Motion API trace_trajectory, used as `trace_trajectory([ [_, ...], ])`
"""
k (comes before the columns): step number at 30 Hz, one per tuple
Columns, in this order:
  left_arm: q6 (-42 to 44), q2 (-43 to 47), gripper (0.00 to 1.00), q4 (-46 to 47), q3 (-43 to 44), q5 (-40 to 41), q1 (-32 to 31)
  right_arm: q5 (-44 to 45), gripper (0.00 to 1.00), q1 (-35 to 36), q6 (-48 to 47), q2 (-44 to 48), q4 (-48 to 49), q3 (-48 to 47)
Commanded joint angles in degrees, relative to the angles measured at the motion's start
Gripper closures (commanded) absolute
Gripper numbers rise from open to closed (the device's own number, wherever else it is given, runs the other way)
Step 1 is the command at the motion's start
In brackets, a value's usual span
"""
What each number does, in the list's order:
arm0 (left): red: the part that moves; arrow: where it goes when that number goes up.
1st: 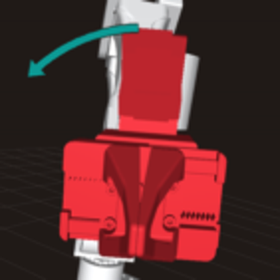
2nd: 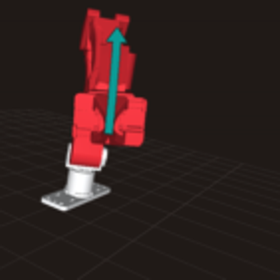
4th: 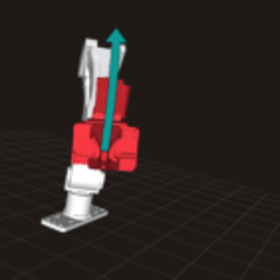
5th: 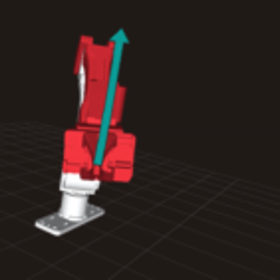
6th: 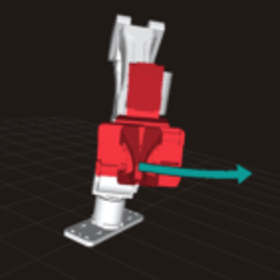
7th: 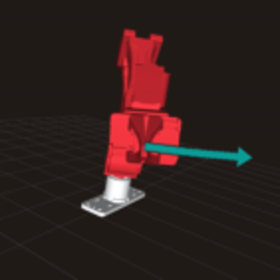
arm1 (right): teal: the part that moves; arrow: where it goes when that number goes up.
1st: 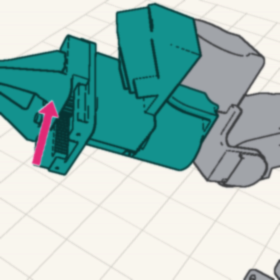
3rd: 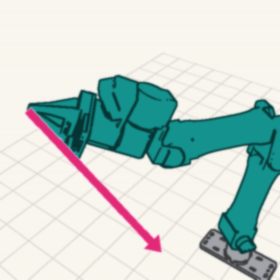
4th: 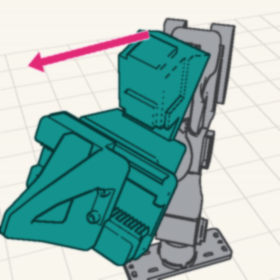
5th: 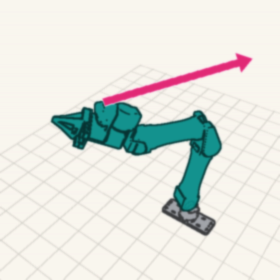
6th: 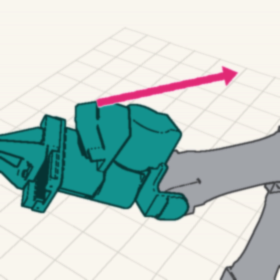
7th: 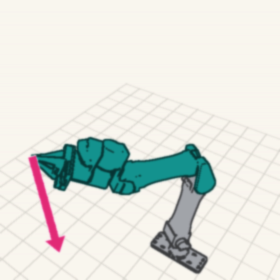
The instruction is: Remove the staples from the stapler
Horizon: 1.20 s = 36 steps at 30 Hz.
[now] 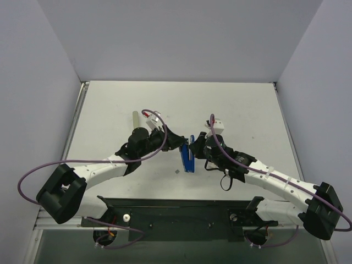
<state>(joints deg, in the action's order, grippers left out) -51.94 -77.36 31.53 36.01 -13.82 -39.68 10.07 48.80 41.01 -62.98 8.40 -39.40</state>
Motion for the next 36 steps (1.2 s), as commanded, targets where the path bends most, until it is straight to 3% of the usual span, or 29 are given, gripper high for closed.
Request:
trace_trajectory([
  [1, -1.1, 0.1, 0.48, 7.7, -0.9, -1.9, 0.1, 0.7, 1.0, 0.1, 1.6, 2.8, 3.8, -1.0],
  [6, -2.0, -0.7, 0.56, 9.8, -0.9, -3.6, 0.1, 0.9, 1.0, 0.0, 1.5, 3.0, 3.6, -1.0],
  [8, -2.0, -0.8, 0.65, 10.1, -0.9, -3.8, 0.2, 1.1, 1.0, 0.1, 1.5, 3.0, 3.6, -0.9],
  [10, -1.9, -0.9, 0.81, 10.9, -1.1, -4.5, 0.1, 0.9, 1.0, 0.0, 1.6, 3.2, 3.6, -0.9],
  [11, -1.8, -0.9, 1.0, 11.3, -1.1, -4.6, 0.2, 0.9, 1.0, 0.1, 1.6, 3.3, 3.6, -0.8],
  [15, -1.7, -1.4, 1.0, 13.3, -1.5, -6.7, 0.1, 0.7, 1.0, 0.0, 1.2, 3.8, 2.9, -1.0],
  [19, -1.0, -0.9, 1.0, 13.5, -1.5, -7.8, 0.2, 0.9, 0.75, -0.5, 0.0, 4.5, -0.8, -2.2],
  [23, 1.0, 0.5, 1.0, 11.7, -1.8, -7.4, 0.2, 0.8, 0.64, -1.5, -1.0, 6.6, -1.6, -1.3],
  [36, 8.1, 5.7, 1.0, 4.2, 0.6, -11.4, 0.2, -5.8, 0.58, -7.3, -10.6, 11.2, -10.8, -4.7],
])
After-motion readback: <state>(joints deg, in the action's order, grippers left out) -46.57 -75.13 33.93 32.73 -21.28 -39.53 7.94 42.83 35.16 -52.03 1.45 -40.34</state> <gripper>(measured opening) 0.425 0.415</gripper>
